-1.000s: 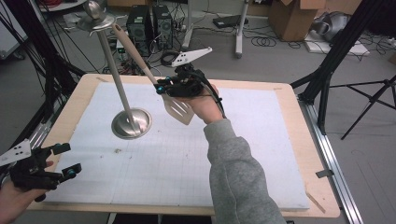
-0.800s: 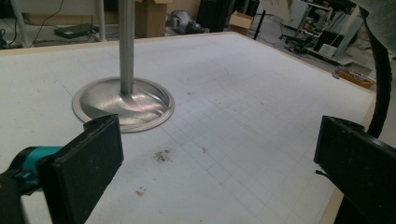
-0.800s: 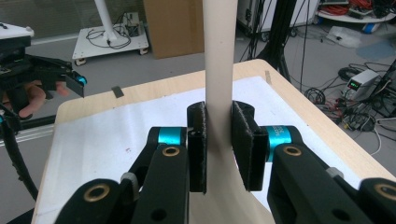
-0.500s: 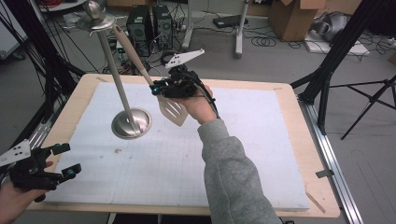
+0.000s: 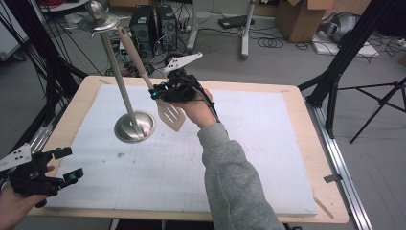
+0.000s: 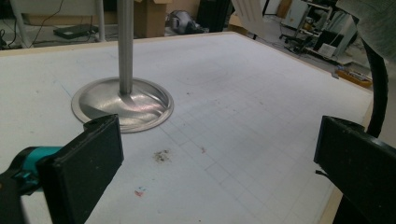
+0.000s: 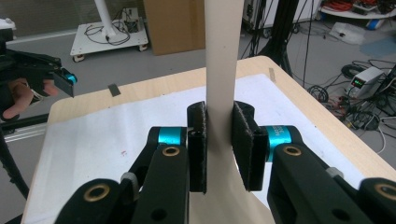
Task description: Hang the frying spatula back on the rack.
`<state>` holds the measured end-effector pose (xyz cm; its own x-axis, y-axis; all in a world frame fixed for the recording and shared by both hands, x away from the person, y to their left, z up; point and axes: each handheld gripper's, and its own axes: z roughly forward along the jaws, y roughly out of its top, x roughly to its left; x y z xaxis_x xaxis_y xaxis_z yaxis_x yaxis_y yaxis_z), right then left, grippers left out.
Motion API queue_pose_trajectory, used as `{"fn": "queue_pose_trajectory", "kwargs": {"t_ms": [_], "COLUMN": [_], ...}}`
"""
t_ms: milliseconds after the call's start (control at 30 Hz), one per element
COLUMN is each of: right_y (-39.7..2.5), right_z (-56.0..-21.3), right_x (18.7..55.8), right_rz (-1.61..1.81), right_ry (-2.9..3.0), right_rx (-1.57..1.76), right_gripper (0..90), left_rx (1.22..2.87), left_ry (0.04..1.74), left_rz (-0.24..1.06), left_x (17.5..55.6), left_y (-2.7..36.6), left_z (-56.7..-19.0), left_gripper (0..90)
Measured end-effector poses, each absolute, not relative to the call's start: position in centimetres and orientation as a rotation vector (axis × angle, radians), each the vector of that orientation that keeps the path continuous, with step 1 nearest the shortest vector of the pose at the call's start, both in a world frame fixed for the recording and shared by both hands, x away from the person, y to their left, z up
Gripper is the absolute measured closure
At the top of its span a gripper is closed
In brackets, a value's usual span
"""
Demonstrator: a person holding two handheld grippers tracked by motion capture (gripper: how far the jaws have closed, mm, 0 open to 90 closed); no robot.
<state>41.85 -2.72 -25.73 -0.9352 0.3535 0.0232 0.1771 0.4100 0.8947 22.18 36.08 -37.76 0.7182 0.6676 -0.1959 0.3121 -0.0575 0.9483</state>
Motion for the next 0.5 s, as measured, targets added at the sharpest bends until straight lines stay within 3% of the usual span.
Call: {"fn": "queue_pose_trajectory", "kwargs": {"t_ms": [500], "right_y": [-1.5], "right_z": [-26.5], "right_x": [42.0], "right_rz": [1.578], "right_ry": [2.480], "right_rx": [0.492], "right_gripper": [76.8], "left_rx": [1.654], "left_ry": [0.798], "left_rz": [0.349], "left_x": [22.1], "left_y": [36.1], "left_z": [-37.7], "left_gripper": [1.8]}}
